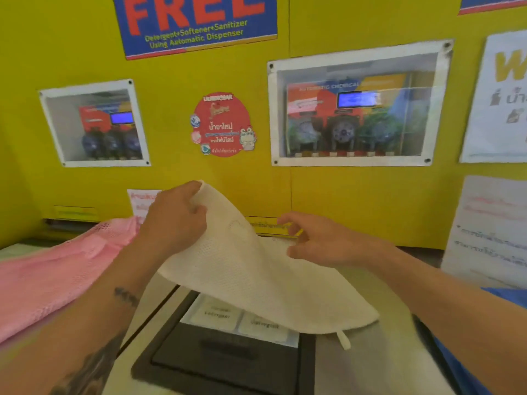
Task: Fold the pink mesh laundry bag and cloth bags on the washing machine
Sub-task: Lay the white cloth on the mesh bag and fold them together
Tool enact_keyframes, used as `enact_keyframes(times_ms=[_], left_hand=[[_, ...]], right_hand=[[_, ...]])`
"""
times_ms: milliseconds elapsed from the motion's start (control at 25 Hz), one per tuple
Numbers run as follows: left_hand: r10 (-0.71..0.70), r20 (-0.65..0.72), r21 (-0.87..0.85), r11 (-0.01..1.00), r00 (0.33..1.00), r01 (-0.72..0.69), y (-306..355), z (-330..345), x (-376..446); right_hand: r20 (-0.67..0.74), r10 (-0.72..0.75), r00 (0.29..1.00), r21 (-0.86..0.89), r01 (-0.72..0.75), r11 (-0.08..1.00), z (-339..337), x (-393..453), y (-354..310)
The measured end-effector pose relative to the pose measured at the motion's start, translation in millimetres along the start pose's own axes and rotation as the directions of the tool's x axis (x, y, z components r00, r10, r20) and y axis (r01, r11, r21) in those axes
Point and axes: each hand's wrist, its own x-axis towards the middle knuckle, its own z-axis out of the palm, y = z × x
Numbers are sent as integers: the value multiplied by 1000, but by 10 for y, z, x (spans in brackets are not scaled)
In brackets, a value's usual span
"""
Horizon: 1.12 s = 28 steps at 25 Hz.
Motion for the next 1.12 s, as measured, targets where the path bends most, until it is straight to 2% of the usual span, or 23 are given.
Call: enact_keyframes(times_ms=[120, 240, 360, 440, 560, 640, 800, 880, 960, 1120], left_hand=[[-164, 88, 141, 978, 983, 150, -569, -332, -149], [-330, 215, 309, 916, 919, 257, -1163, -502, -368], [-430, 334, 301, 892, 839, 337, -1688, -481, -461], [-443, 356, 189, 896, 823, 401, -1950, -431, -449], [-441, 356, -33, 875, 824, 482, -2174, -314, -391], [-397, 352, -150, 870, 848, 470, -2238, -312, -327], [-249, 391, -260, 894, 886, 366, -2242, -597, -300], [-177, 399, -321, 892, 900, 318, -2317, -820, -345], [-164, 358, -320, 904, 919, 285, -2480, -1069, -352], [-283, 172, -343, 881, 944, 326, -3022, -1577, -306]], right_hand=[[135, 49, 990, -289, -8, 957, 354, 387, -178], [196, 237, 951, -506, -109, 856, 715, 681, -266], [199, 399, 895, -621, -200, 758, 915, 821, -302], [161, 407, 899, -645, -216, 733, 991, 890, -351], [122, 377, 918, -602, -234, 764, 1070, 991, -409], [114, 421, 900, -517, -308, 799, 1101, 1051, -408], [49, 504, 862, -385, -449, 806, 1075, 1038, -356], [-36, 439, 898, -322, -427, 845, 1099, 1060, -424], [-140, 313, 939, -298, -342, 891, 1139, 1220, -638], [-254, -1, 967, -344, -89, 935, 1302, 1908, -1342]])
